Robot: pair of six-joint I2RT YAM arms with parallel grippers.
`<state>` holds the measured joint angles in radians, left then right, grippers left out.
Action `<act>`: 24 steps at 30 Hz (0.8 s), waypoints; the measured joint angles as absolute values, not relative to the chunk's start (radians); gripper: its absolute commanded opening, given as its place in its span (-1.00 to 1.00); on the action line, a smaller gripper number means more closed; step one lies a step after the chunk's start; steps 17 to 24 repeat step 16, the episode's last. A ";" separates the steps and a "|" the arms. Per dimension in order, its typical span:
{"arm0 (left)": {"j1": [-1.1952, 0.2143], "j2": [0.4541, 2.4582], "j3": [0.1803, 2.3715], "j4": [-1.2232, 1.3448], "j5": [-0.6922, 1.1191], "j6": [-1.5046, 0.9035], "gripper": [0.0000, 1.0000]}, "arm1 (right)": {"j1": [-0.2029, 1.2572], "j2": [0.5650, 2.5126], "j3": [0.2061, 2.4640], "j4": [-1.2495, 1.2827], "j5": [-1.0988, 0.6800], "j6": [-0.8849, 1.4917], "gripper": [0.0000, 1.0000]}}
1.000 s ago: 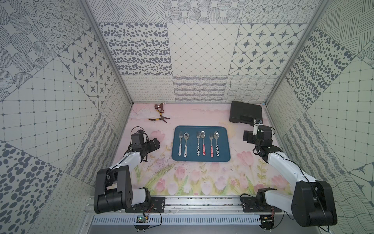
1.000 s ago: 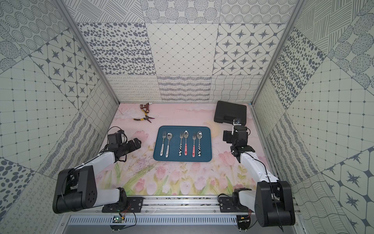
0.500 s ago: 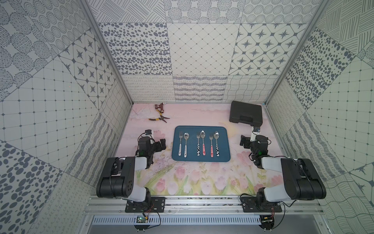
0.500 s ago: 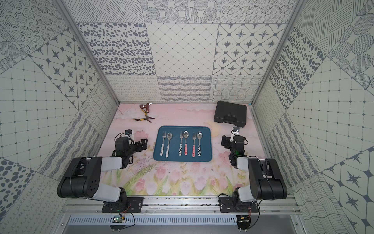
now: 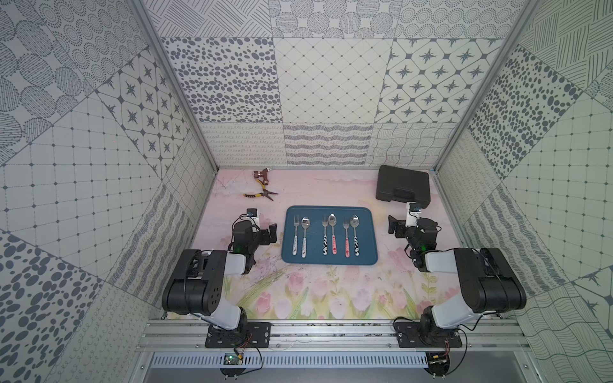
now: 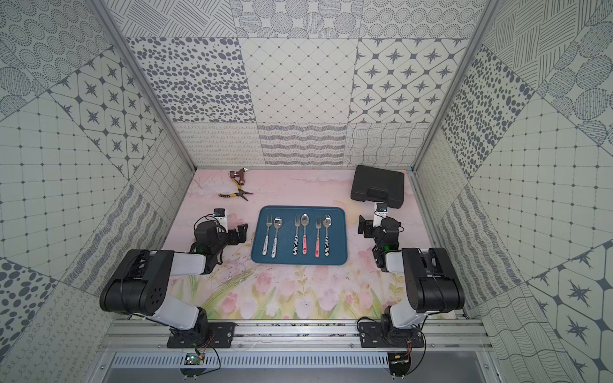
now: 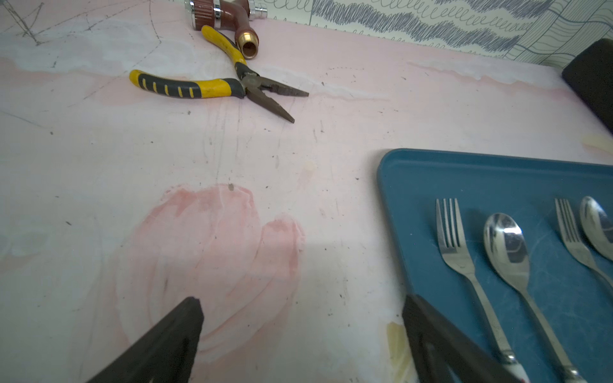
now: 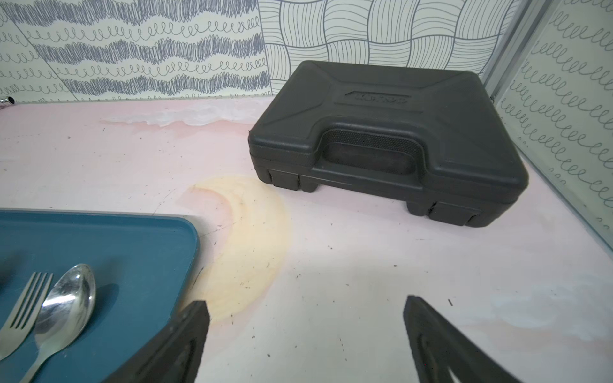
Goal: Set the spoon and fork side by side
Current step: Reset both arms
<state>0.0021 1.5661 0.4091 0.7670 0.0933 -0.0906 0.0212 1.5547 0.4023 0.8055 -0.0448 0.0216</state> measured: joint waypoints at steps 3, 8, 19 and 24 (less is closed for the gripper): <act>0.002 1.566 0.409 0.772 0.091 -0.083 0.97 | 0.021 1.555 0.402 0.805 -0.045 0.022 0.94; 0.001 1.566 0.410 0.781 0.089 -0.076 0.97 | 0.021 1.555 0.402 0.805 -0.045 0.021 0.93; 0.001 1.566 0.410 0.783 0.081 -0.076 0.97 | 0.021 1.555 0.402 0.805 -0.045 0.018 0.93; 0.001 1.566 0.410 0.783 0.081 -0.076 0.97 | 0.021 1.555 0.402 0.805 -0.045 0.018 0.93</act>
